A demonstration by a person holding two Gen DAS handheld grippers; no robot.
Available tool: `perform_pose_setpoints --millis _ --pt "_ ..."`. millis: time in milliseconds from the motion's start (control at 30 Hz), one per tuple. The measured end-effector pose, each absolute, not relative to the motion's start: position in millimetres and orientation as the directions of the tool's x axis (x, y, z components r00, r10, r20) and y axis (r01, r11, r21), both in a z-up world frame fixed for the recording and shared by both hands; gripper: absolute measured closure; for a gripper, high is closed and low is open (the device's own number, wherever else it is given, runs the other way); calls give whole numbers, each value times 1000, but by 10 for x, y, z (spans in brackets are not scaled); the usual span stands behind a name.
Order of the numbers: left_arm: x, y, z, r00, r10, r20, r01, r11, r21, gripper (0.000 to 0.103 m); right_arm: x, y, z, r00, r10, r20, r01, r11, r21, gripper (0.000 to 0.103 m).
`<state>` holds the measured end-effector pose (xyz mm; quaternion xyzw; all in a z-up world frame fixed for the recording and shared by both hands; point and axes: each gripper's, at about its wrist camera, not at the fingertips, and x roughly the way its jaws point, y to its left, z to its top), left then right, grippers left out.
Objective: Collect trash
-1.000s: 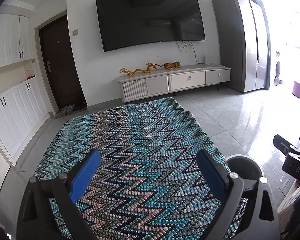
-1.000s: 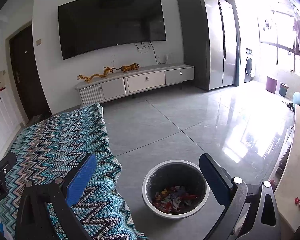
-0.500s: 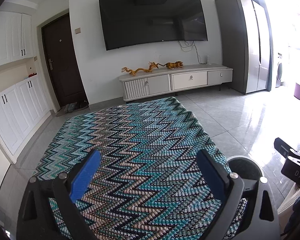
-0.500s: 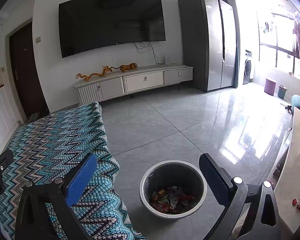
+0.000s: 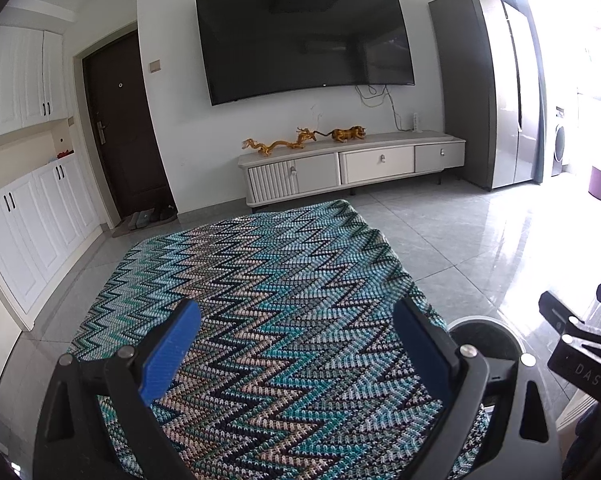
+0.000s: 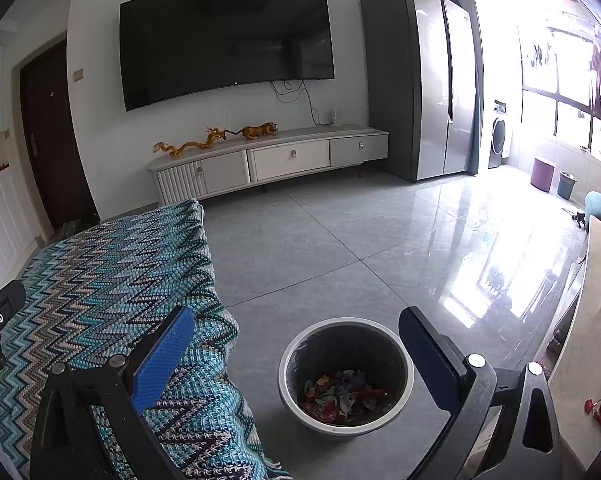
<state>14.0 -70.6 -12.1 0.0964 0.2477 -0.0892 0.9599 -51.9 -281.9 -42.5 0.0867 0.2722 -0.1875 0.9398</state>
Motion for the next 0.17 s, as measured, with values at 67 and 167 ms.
perform_pose_setpoints --millis 67,167 --pt "140 -726 -101 863 -125 -489 220 965 141 6 -520 -2818 -425 781 -305 -545 400 914 61 0" --pt "137 -763 -76 864 -131 -486 225 964 140 6 -521 -2815 -424 781 -306 -545 401 914 61 0"
